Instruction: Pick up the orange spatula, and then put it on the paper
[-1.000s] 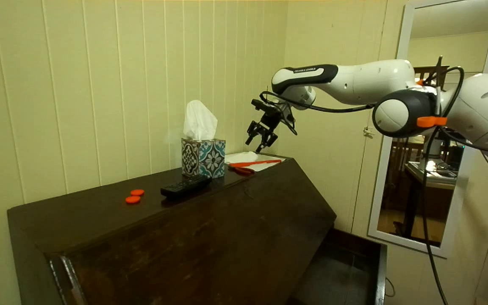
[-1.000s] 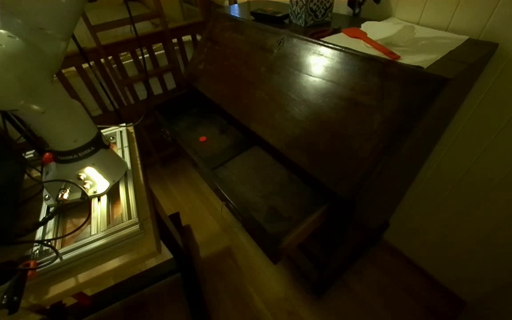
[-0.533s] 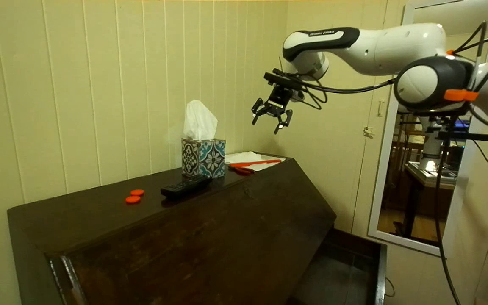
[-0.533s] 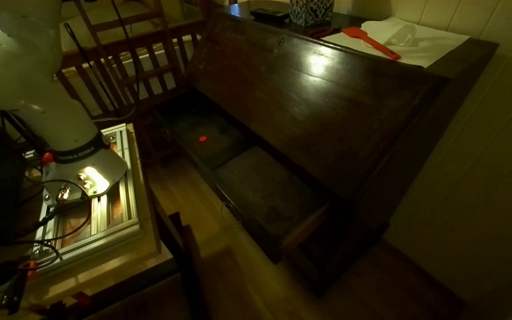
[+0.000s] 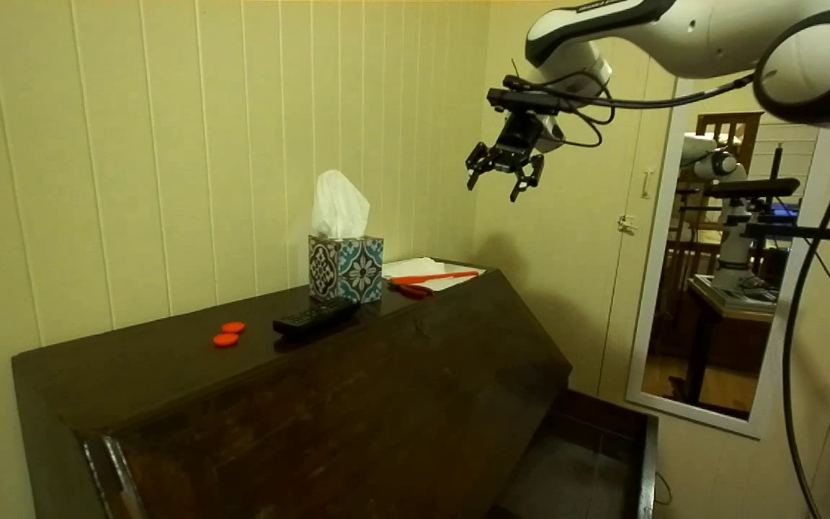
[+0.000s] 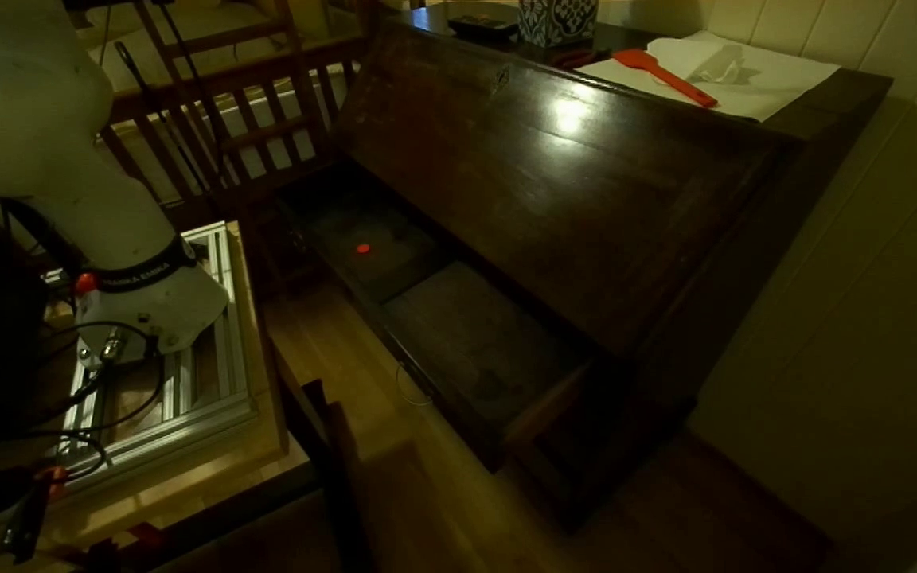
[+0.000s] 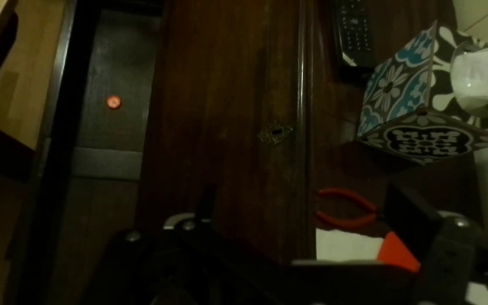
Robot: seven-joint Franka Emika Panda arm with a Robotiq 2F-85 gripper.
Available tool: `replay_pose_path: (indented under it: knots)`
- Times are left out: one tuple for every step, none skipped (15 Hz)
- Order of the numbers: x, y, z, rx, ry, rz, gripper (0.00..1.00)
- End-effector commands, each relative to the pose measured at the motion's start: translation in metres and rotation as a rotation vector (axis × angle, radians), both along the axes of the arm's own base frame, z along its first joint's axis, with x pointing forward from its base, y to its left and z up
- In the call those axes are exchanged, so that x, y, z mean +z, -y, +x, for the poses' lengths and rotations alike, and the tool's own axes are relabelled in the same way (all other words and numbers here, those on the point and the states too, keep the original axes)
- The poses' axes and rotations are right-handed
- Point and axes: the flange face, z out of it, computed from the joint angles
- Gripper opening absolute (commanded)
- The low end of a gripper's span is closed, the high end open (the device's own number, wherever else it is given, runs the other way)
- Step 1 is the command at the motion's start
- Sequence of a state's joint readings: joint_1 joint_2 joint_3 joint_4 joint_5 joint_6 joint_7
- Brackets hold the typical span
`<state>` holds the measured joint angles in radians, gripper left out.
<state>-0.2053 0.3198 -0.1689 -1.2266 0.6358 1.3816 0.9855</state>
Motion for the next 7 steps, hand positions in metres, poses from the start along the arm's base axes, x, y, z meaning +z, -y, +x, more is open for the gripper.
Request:
replay_pose_path:
  knots:
    - [0.012,-0.031,-0.043,-0.121,-0.080,0.133,1.00]
    - [0.014,-0.042,-0.050,-0.150,-0.100,0.165,1.00]
    - [0.014,-0.021,-0.026,-0.084,-0.065,0.097,1.00]
    - [0.016,-0.029,-0.033,-0.099,-0.083,0.116,1.00]
    - [0.018,-0.036,-0.038,-0.107,-0.092,0.125,1.00]
    - [0.018,-0.039,-0.042,-0.112,-0.096,0.129,1.00]
    - [0.018,-0.039,-0.044,-0.117,-0.099,0.131,1.00]
